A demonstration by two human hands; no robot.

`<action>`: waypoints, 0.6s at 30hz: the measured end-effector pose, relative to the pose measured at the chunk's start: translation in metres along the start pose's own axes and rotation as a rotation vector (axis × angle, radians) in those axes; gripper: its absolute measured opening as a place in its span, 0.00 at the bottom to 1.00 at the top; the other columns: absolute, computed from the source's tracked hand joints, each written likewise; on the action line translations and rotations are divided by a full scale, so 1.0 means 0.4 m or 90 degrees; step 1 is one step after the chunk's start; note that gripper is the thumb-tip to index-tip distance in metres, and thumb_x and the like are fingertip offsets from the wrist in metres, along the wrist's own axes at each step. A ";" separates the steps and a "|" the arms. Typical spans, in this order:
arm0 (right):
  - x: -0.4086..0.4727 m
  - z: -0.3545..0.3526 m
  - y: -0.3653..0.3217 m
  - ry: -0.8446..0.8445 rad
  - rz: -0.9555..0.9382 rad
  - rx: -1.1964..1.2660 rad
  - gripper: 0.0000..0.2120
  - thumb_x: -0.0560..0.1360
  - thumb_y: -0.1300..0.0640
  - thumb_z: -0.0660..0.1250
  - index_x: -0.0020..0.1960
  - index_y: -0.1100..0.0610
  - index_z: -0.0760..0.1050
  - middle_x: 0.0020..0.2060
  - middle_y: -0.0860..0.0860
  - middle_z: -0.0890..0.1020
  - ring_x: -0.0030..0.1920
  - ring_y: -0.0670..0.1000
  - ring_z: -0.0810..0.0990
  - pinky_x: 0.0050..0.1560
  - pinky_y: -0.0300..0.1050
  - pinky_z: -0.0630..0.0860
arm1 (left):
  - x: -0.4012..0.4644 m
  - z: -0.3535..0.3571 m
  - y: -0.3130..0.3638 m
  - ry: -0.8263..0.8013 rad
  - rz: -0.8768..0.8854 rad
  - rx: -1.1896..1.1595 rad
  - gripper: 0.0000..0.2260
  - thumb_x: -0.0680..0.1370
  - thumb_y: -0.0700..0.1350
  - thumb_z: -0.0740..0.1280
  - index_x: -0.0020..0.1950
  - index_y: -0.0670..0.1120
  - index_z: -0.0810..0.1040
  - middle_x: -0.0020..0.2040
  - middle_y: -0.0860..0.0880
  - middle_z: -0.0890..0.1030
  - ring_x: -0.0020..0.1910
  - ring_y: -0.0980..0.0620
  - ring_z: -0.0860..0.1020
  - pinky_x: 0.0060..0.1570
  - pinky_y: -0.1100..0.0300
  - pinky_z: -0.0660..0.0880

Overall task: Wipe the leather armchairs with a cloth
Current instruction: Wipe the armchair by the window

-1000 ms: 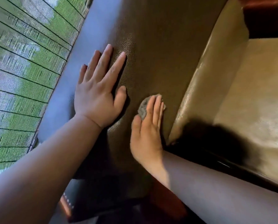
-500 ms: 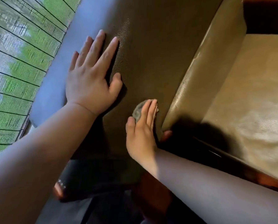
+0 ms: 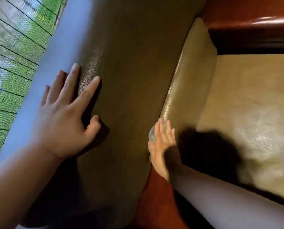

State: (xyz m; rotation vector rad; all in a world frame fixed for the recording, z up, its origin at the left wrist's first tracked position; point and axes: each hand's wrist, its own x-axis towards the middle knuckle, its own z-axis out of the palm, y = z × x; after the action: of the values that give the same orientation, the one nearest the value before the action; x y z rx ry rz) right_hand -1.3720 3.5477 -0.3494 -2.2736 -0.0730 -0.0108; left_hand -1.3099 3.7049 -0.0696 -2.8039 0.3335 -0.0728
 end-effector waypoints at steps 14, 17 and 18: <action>0.260 -0.075 0.085 0.120 0.007 -0.091 0.29 0.78 0.59 0.70 0.75 0.70 0.69 0.76 0.67 0.68 0.76 0.72 0.65 0.73 0.71 0.67 | 0.506 0.074 0.135 0.109 0.006 0.216 0.36 0.78 0.67 0.58 0.84 0.58 0.56 0.80 0.38 0.63 0.77 0.29 0.62 0.74 0.27 0.60; 0.171 -0.088 0.076 -0.048 -0.045 -0.043 0.34 0.80 0.50 0.61 0.81 0.66 0.61 0.81 0.61 0.62 0.80 0.69 0.58 0.75 0.68 0.65 | 0.501 0.075 0.131 0.123 0.015 0.198 0.35 0.78 0.65 0.59 0.84 0.58 0.57 0.85 0.41 0.56 0.81 0.28 0.57 0.76 0.26 0.56; 0.201 -0.097 0.092 -0.056 -0.056 -0.035 0.34 0.81 0.49 0.58 0.81 0.65 0.59 0.82 0.59 0.60 0.81 0.67 0.56 0.77 0.67 0.62 | 0.502 0.076 0.130 0.124 0.027 0.193 0.35 0.78 0.64 0.59 0.84 0.58 0.58 0.86 0.42 0.54 0.81 0.29 0.57 0.76 0.27 0.56</action>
State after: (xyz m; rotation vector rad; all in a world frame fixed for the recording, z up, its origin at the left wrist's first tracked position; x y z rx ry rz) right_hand -1.2890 3.4984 -0.3496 -2.3234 -0.2219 0.0403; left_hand -1.1238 3.6188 -0.1121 -2.4923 0.3909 -0.3576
